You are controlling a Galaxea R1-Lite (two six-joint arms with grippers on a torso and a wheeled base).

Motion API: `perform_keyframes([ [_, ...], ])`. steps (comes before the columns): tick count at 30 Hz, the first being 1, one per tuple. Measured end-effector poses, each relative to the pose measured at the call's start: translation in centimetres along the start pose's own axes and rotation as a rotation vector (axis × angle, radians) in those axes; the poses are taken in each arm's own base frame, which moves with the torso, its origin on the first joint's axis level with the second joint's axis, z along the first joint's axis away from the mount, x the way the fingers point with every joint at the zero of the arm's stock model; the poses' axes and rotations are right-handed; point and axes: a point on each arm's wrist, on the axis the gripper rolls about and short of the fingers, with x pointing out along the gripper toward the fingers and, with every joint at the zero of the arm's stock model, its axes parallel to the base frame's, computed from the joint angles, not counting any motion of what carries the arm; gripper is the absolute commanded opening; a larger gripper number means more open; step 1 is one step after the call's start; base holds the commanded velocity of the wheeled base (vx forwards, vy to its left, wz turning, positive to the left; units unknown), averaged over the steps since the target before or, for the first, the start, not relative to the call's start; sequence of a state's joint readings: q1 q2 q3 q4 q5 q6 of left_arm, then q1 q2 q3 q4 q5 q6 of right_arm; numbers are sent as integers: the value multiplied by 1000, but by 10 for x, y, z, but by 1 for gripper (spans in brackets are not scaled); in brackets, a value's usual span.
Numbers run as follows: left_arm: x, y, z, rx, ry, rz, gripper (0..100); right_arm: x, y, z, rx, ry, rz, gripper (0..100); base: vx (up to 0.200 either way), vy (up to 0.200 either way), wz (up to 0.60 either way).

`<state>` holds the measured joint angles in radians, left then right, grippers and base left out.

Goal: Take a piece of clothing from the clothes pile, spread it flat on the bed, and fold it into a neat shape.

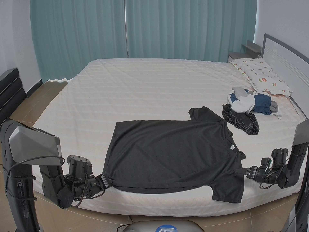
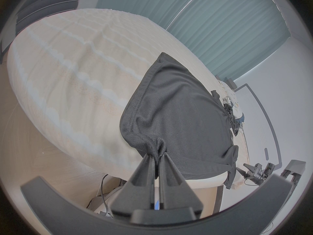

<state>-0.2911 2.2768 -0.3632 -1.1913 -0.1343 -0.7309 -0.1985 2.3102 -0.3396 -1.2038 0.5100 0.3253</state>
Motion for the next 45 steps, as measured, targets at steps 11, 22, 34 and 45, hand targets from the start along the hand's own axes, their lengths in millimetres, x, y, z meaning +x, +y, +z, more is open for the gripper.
perform_keyframes([
  [11,0,0,0,1,0,-2,0,6,-3,-15,-60,-7,19,100,0,0,0],
  [22,1,0,1,1,-2,-3,0,13,-2,-24,-74,14,28,0,0,0,0],
  [34,1,0,1,0,-4,-3,0,9,-5,-28,-55,25,15,0,0,0,0],
  [45,-2,-1,4,5,-22,2,0,-18,-6,-31,-28,20,-10,0,0,0,0],
])
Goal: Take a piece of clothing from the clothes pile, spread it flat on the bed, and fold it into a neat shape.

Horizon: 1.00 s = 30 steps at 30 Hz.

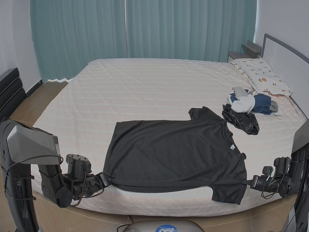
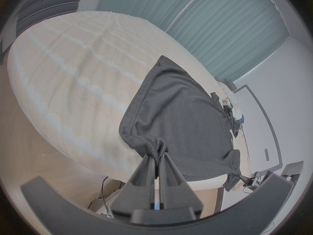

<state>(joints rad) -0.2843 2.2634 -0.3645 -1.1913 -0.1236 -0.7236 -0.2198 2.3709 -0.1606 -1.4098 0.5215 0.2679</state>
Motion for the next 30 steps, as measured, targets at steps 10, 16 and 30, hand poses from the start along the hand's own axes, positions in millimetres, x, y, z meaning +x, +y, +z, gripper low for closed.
perform_keyframes([
  [10,-6,-1,4,7,-24,12,0,-25,-6,-11,-76,24,5,0,0,0,0],
  [16,-10,-1,4,47,-50,48,0,-32,-3,-16,-118,44,15,0,0,0,0],
  [30,-24,2,-2,130,50,144,0,-39,-1,-21,-158,91,18,0,0,0,0],
])
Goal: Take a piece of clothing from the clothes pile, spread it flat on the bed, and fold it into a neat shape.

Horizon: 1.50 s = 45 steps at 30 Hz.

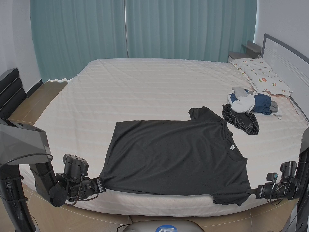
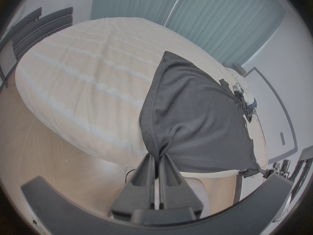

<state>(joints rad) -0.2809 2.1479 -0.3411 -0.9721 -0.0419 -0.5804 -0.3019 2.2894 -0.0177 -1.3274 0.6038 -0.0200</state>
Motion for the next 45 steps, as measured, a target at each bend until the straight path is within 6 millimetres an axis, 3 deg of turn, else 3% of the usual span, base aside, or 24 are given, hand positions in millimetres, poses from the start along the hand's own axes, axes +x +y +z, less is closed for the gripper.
perform_keyframes([
  [45,-37,10,-16,190,300,186,0,-30,25,-15,-50,201,28,0,0,0,0],
])
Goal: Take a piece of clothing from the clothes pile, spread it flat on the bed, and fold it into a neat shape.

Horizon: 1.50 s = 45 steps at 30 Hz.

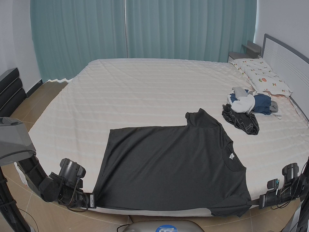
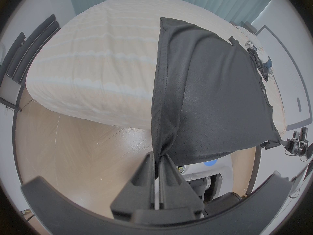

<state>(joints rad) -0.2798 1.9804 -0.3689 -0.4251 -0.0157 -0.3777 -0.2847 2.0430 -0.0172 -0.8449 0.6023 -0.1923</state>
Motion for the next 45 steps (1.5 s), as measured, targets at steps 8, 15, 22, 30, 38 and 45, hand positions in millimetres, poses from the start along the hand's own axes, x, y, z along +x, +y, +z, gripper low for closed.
perform_keyframes([
  [8,-9,-4,17,-53,-76,-36,0,-4,2,7,-22,-50,9,0,0,0,0],
  [15,-15,-8,29,-122,-126,-73,0,-2,0,32,8,-129,36,0,0,0,0],
  [22,-25,-13,40,-186,-167,-130,0,0,5,62,131,-203,104,0,0,0,0],
  [30,-36,-18,56,-282,-216,-178,0,-7,17,102,179,-318,161,0,0,0,0],
  [38,-38,-18,56,-298,-96,-178,0,-15,22,112,157,-368,169,0,0,0,0],
  [45,-46,-18,55,-326,20,-203,0,-17,23,108,163,-365,166,0,0,0,0],
])
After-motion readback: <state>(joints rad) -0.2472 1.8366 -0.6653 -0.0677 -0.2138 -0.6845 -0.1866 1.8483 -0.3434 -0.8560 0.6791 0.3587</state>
